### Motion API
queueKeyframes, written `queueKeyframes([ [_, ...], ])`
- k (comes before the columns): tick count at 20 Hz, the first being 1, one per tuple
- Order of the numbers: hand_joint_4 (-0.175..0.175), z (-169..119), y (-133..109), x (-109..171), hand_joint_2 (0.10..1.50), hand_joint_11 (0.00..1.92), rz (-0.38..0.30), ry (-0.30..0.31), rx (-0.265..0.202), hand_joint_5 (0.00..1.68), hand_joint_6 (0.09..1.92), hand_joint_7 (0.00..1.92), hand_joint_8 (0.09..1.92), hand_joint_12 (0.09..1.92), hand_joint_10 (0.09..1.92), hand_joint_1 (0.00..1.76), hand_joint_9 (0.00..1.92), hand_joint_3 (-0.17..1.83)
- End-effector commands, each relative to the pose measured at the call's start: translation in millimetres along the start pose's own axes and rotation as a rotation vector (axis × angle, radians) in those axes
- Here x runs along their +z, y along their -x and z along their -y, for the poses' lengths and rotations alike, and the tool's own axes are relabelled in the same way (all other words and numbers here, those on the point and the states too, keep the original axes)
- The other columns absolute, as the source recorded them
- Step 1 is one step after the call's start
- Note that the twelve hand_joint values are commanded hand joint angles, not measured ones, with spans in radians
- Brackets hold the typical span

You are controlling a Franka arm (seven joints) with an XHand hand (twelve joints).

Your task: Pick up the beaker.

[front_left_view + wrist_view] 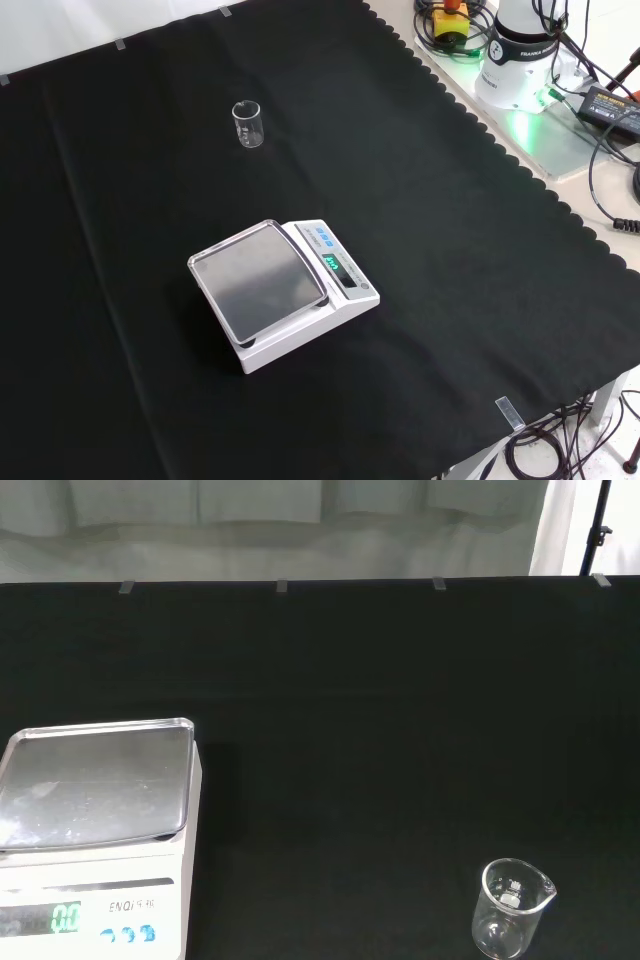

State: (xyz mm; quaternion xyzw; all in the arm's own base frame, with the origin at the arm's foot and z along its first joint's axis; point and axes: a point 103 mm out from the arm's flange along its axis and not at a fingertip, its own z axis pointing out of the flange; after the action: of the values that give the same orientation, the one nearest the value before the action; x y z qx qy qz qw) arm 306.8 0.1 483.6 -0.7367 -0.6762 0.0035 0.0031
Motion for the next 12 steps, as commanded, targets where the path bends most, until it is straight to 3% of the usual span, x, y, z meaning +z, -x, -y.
queueKeyframes([
  [1, -0.014, -0.5, 0.0, 0.3, 0.97, 0.10, 0.011, 0.007, 0.001, 0.05, 0.10, 0.06, 0.42, 1.47, 0.46, 0.32, 0.07, -0.06],
  [4, -0.002, -3.6, 0.2, 1.7, 0.98, 0.01, 0.013, 0.005, 0.025, 0.00, 0.09, 0.01, 0.33, 1.52, 0.38, 0.29, 0.01, -0.05],
  [12, -0.003, -21.9, -15.4, 15.5, 0.98, 0.00, 0.015, -0.020, 0.013, 0.01, 0.09, 0.00, 0.32, 1.53, 0.37, 0.29, 0.00, -0.05],
])
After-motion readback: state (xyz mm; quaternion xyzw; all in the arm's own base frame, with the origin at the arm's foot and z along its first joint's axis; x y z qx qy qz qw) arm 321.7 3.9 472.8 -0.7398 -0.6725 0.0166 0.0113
